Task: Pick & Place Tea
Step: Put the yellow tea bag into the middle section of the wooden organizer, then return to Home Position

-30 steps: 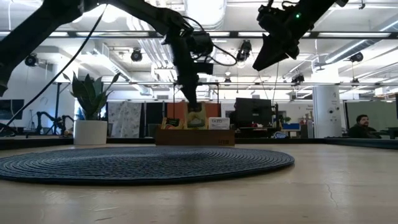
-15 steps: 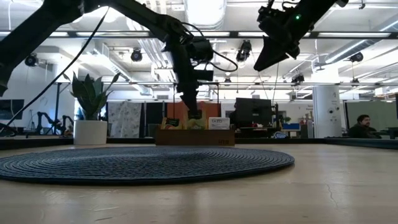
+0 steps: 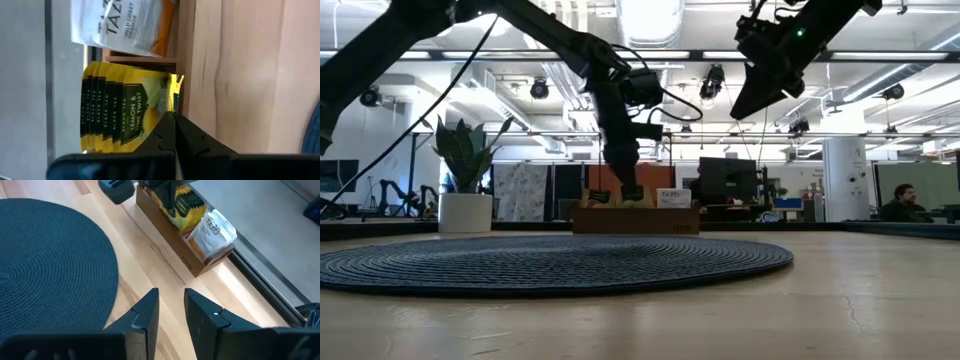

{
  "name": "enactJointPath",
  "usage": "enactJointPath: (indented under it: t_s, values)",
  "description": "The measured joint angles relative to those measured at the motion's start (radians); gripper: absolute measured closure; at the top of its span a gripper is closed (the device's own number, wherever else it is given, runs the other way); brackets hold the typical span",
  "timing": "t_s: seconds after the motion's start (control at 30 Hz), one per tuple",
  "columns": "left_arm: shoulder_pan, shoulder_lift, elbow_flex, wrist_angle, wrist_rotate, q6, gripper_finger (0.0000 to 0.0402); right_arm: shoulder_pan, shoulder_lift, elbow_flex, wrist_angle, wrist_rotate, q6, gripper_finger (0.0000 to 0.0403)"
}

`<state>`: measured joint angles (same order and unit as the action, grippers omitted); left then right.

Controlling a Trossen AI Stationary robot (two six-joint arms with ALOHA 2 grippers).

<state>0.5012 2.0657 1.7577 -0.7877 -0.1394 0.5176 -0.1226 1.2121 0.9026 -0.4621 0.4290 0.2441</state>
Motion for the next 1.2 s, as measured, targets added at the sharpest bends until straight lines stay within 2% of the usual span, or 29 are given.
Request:
enactJointPath:
  t_s: [0.1, 0.27, 0.37, 0.57, 0.73, 0.83, 1.0, 1.1, 1.2]
  values:
    - [-0.003, -0.001, -0.017, -0.016, -0.022, -0.023, 0.0393, 0.000, 0.000, -0.005, 0.001, 0.000, 0.020, 0.0316]
    - [-0.015, -0.009, -0.011, -0.027, -0.126, -0.029, 0.0352, 0.000, 0.000, -0.008, 0.005, 0.000, 0.024, 0.0321]
    - [-0.024, -0.021, 0.012, -0.024, -0.150, -0.029, 0.0336, 0.000, 0.000, -0.008, 0.006, 0.000, 0.025, 0.0319]
    - [-0.027, -0.028, 0.043, -0.027, -0.150, -0.053, 0.0330, 0.000, 0.000, -0.008, 0.009, -0.001, 0.026, 0.0314]
    - [-0.041, -0.059, 0.050, -0.075, -0.158, -0.138, 0.0330, 0.000, 0.000, -0.008, 0.032, -0.015, 0.026, 0.0321]
    - [-0.067, -0.127, 0.050, -0.082, -0.089, -0.234, 0.0330, 0.000, -0.008, -0.008, 0.052, -0.019, 0.022, 0.0325]
    - [-0.099, -0.263, 0.024, -0.036, 0.133, -0.496, 0.0330, 0.000, -0.040, -0.008, 0.046, -0.020, 0.012, 0.0326]
    - [-0.124, -0.348, -0.076, 0.044, 0.279, -0.569, 0.0330, 0.000, -0.083, -0.020, 0.046, -0.039, 0.015, 0.0326]
    - [-0.169, -0.459, -0.261, 0.203, 0.323, -0.627, 0.0330, -0.003, -0.140, -0.067, 0.027, -0.055, 0.018, 0.0331]
